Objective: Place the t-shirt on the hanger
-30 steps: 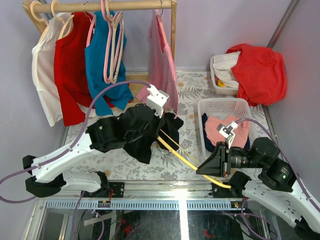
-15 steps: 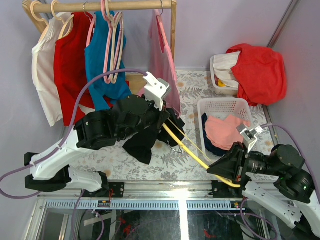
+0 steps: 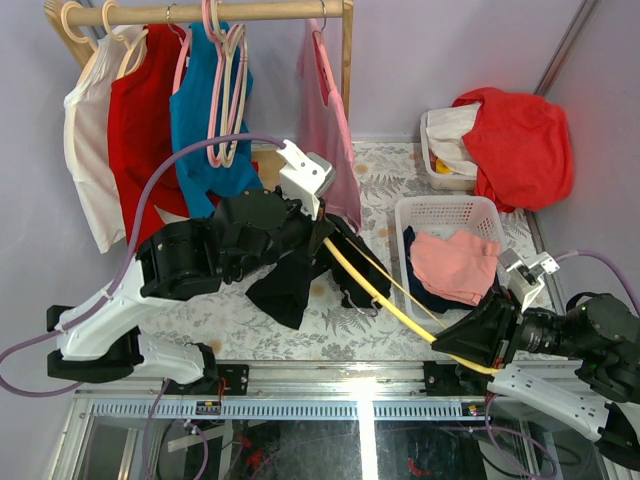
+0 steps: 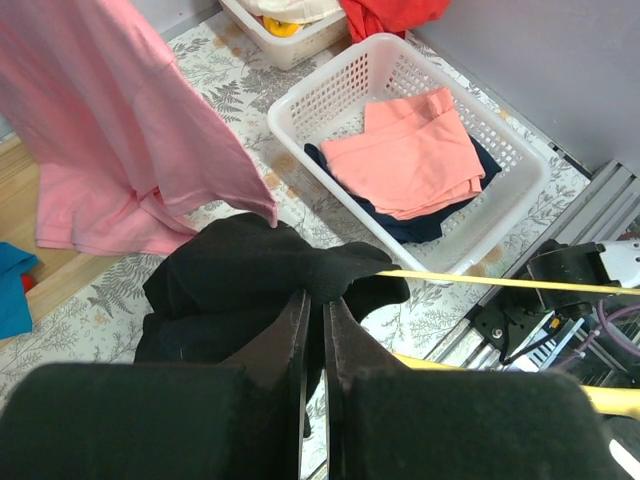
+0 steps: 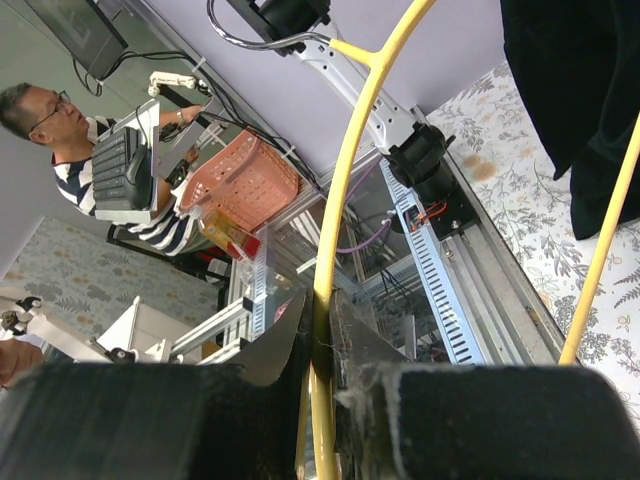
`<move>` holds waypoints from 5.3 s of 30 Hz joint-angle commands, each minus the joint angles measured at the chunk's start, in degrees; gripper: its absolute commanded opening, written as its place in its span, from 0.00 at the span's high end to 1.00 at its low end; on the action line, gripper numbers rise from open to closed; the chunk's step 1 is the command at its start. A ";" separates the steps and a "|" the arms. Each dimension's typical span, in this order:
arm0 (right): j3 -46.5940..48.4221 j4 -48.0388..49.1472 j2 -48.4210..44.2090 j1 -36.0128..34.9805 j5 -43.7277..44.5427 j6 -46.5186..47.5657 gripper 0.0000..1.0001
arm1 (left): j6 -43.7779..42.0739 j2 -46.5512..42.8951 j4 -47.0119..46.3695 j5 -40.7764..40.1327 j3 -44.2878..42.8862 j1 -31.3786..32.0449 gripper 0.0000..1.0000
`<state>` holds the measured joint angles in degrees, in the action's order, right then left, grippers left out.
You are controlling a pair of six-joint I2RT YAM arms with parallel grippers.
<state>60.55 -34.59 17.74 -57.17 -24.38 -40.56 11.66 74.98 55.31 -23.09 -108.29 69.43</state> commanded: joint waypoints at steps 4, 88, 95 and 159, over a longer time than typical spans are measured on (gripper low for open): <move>-3.10 7.90 -1.15 -4.09 5.28 -1.36 1.00 | -1.90 -0.59 -1.43 2.69 -0.66 0.86 1.00; -20.37 39.56 -5.30 -29.29 27.93 13.02 1.00 | -3.69 14.34 -1.72 11.41 -20.55 12.06 0.90; -23.74 39.89 -8.91 -29.31 29.08 15.17 1.00 | -1.30 9.21 -4.94 11.09 -9.19 12.12 0.80; -46.28 55.52 -13.52 -29.27 26.58 17.78 1.00 | 29.48 -14.89 -2.01 -19.98 19.91 11.56 0.40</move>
<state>11.57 13.56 4.32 -86.26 3.36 -24.60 35.44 62.08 52.82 -41.45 -90.48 80.99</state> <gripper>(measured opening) 0.131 0.597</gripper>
